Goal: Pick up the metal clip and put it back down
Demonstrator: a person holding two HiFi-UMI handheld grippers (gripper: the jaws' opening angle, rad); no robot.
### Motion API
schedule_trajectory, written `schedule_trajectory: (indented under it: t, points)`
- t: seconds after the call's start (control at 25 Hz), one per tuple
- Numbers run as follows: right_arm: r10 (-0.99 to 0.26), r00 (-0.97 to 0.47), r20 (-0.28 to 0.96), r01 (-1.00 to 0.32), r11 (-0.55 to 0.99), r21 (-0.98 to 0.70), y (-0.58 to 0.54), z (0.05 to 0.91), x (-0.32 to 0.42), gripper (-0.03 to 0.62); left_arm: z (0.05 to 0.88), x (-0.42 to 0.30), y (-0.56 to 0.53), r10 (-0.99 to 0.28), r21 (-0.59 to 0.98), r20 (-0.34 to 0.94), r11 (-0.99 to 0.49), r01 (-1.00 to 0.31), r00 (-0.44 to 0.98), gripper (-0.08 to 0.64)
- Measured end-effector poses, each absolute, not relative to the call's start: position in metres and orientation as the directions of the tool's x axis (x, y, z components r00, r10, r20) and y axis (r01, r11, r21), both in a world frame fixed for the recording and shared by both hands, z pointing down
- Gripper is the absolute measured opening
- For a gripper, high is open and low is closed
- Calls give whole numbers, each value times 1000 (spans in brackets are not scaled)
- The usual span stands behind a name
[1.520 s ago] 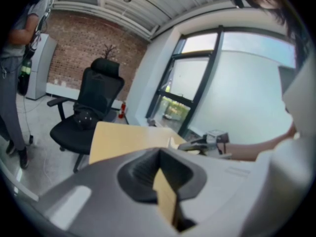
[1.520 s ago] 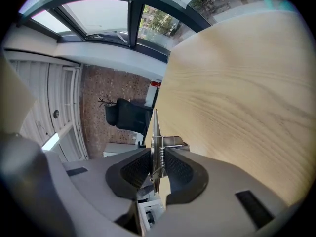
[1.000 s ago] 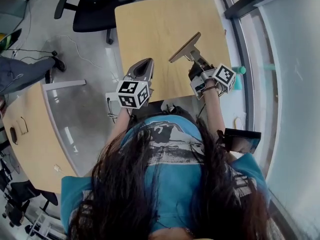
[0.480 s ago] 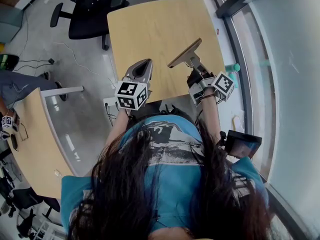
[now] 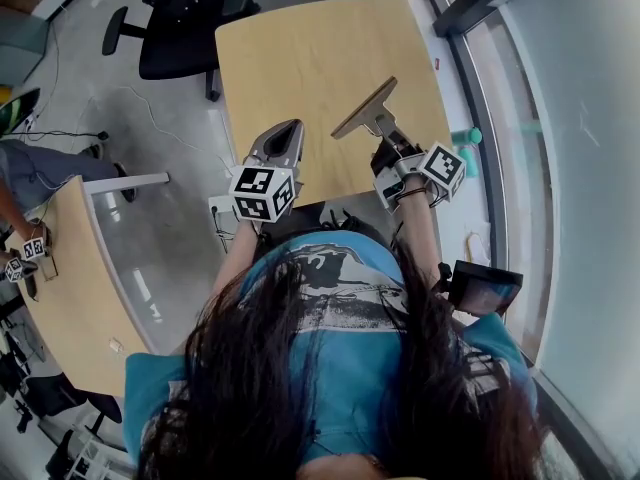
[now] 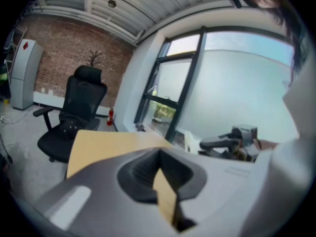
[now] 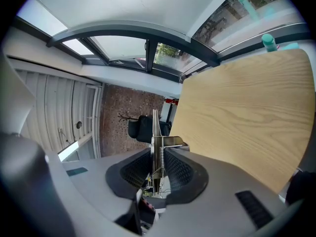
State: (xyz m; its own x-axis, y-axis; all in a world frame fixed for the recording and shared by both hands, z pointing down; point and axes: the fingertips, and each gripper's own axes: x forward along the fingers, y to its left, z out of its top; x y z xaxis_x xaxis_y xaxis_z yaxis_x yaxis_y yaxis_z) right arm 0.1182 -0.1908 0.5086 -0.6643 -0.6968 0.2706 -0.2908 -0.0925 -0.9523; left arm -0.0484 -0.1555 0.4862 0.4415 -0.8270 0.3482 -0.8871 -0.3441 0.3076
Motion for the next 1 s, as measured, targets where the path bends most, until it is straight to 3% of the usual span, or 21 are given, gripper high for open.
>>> schedule_trajectory:
  t: [0.36, 0.72, 1.0]
  points:
    - [-691, -661, 293, -307, -108, -946, -197, 524, 120, 92, 491, -53, -152, -826, 305, 365, -330, -893, 430, 3]
    - [-616, -653, 441, -431, -176, -885, -260, 592, 112, 91, 505, -70, -161, -814, 309, 397, -316, -897, 424, 3]
    - [-577, -643, 503, -438, -262, -860, -300, 639, 97, 92, 510, -87, -168, -813, 308, 411, -301, -902, 412, 3]
